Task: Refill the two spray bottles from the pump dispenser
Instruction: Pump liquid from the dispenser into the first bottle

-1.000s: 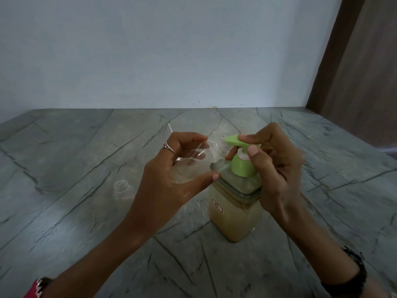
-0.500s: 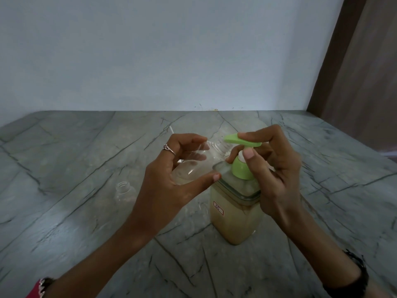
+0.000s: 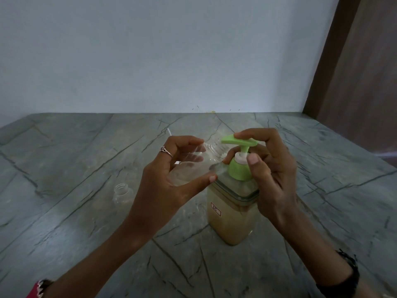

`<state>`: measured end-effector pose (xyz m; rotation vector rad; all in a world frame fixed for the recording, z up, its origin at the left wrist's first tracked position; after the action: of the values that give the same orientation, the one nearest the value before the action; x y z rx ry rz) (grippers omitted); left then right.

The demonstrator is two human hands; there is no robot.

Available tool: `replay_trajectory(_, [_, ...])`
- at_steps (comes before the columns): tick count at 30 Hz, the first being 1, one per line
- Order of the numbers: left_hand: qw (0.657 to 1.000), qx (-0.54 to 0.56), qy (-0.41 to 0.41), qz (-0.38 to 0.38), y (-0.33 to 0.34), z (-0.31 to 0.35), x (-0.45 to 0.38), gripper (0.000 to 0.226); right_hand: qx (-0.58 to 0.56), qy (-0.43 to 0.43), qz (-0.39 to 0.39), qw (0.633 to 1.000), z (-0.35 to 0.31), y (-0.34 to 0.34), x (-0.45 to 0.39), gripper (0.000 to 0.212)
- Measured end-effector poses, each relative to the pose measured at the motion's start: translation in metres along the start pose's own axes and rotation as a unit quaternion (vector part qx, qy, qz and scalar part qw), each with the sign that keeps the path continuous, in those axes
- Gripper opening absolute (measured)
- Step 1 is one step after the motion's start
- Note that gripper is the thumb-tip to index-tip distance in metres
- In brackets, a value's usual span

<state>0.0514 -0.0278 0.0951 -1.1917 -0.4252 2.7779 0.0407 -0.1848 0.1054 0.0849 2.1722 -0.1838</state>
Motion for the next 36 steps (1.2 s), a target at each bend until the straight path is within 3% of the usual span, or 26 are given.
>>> replay_trajectory(21, [1.000,0.000,0.005,-0.012,0.002,0.002,0.000,0.050,-0.028,0.022,0.002,0.999,0.003,0.000,-0.006,0.008])
replay_trajectory(31, [1.000,-0.014,0.007,-0.004,0.000,0.003,-0.002,0.049,0.001,-0.002,-0.040,0.999,0.001,0.003,0.001,0.023])
replay_trajectory(36, [1.000,-0.009,0.007,-0.004,0.001,0.003,-0.003,0.049,-0.021,0.015,-0.003,1.000,-0.001,0.001,-0.005,0.015])
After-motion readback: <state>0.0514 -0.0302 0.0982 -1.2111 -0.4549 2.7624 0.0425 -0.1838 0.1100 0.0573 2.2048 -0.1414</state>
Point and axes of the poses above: each hand's wrist, its own x-axis away from the middle knuckle, its own y-axis out of the palm, z = x × y, the point moved 8 cm from there along -x, towards the middle knuckle, and after that the axes turned 2 degrees about y, right-handed, at the moved point
